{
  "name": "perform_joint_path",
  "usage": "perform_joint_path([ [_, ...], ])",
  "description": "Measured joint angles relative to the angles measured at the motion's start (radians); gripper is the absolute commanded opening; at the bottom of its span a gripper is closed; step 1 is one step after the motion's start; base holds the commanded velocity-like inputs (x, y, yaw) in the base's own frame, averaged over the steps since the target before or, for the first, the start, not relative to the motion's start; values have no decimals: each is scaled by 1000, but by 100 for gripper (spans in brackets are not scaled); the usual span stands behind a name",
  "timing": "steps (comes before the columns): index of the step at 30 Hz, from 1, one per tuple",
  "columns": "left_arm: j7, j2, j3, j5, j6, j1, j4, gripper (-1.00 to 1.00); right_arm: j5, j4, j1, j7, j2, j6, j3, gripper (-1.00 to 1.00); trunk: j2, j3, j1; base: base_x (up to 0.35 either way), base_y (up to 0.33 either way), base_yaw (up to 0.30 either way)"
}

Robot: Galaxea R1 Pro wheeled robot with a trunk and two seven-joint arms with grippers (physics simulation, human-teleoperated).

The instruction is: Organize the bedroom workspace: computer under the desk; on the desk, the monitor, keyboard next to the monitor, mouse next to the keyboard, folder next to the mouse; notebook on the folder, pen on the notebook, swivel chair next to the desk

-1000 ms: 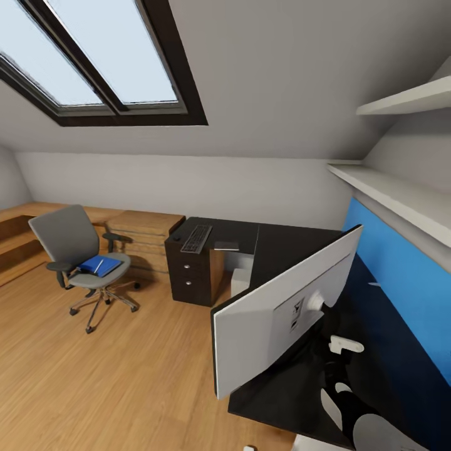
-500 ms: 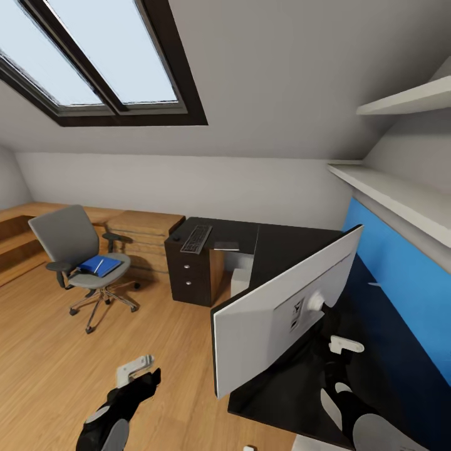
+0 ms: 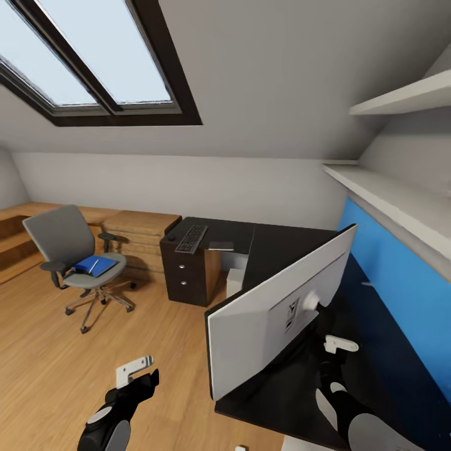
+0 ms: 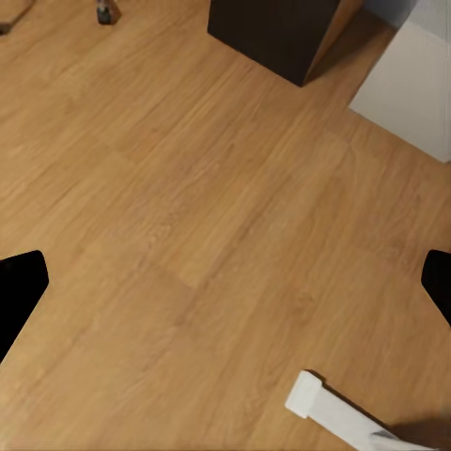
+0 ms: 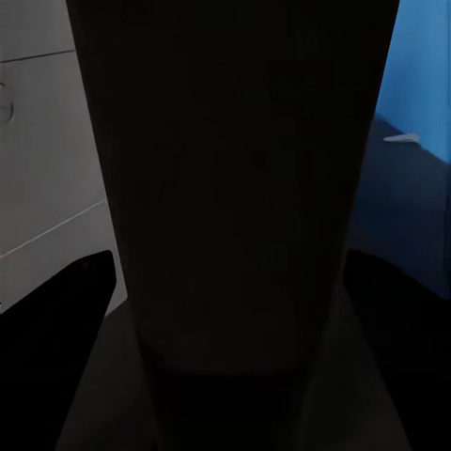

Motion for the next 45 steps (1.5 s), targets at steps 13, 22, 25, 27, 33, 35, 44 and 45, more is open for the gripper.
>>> perform_joint_path([
  [13,-1,-2,-1,-3,0,0,0,100,-13,2,1,70,-24,0,-9,-100,0,0,-1,136,-225,0],
  [22,-1,-3,-1,-2,2,0,0,100,-11,2,0,51,-24,1,-12,-100,0,0,0,135,-21,0],
  [25,-1,-3,-2,-2,2,0,0,100,-11,2,0,61,-24,1,-11,-100,0,0,0,96,-136,0],
  [27,-1,-3,-2,-2,2,0,0,100,-13,2,1,71,-24,0,-9,-100,0,0,0,132,-222,0],
  [33,-2,-3,-2,-1,4,0,0,100,-13,2,0,60,-24,0,-10,-100,0,0,0,84,-190,0],
  [35,-2,-3,-2,-1,5,0,0,100,-9,1,0,31,-24,1,-16,-100,0,0,0,14,-44,0],
  [44,-1,-3,-2,-1,6,0,0,100,-11,3,1,16,-24,-2,-17,-100,0,0,0,3,-8,0],
  [45,-1,-3,-2,-1,6,0,0,100,-10,2,1,16,-24,-3,-16,-100,0,0,0,0,0,0],
])
